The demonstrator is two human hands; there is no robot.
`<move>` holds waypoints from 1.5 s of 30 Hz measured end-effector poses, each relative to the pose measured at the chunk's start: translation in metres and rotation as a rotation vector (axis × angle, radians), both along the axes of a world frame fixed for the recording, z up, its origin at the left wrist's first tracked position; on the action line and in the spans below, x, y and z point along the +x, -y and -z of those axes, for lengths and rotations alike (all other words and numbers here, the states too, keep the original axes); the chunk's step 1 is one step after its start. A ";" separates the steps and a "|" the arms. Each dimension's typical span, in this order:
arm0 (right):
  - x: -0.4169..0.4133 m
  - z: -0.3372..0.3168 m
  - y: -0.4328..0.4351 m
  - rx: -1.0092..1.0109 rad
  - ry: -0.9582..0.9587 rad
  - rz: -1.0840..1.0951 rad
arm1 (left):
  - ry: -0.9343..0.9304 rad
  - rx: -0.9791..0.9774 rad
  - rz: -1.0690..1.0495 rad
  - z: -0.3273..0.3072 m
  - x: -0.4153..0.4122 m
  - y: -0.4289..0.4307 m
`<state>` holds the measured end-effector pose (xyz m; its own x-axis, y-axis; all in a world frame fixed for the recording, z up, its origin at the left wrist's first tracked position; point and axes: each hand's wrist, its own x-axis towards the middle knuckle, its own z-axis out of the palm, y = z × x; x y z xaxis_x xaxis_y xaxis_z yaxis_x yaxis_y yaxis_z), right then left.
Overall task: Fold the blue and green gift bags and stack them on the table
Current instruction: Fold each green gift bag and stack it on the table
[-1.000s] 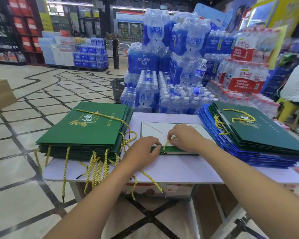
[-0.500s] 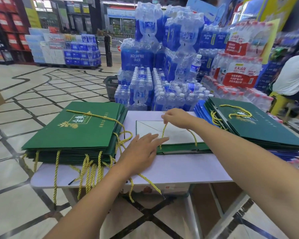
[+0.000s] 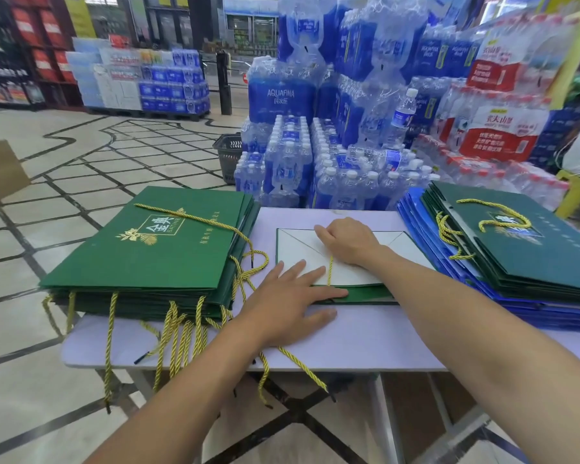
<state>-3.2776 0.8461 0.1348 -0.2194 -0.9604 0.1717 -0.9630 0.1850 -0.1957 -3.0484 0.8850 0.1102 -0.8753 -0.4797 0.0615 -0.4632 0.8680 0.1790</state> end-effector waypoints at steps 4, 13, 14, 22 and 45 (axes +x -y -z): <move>-0.002 -0.001 0.002 -0.014 -0.033 0.012 | -0.017 0.008 -0.003 0.002 0.000 0.002; -0.006 -0.031 -0.044 0.146 0.059 -0.119 | -0.074 0.070 -0.013 0.003 0.000 0.006; -0.006 -0.034 -0.056 0.149 0.060 -0.138 | -0.081 0.075 -0.011 0.002 0.000 0.006; -0.012 -0.024 -0.140 0.165 -0.067 -0.258 | -0.061 0.050 -0.012 -0.008 -0.003 0.007; 0.008 -0.134 -0.143 -0.749 0.203 0.098 | -0.861 -0.437 -0.189 -0.145 0.008 0.016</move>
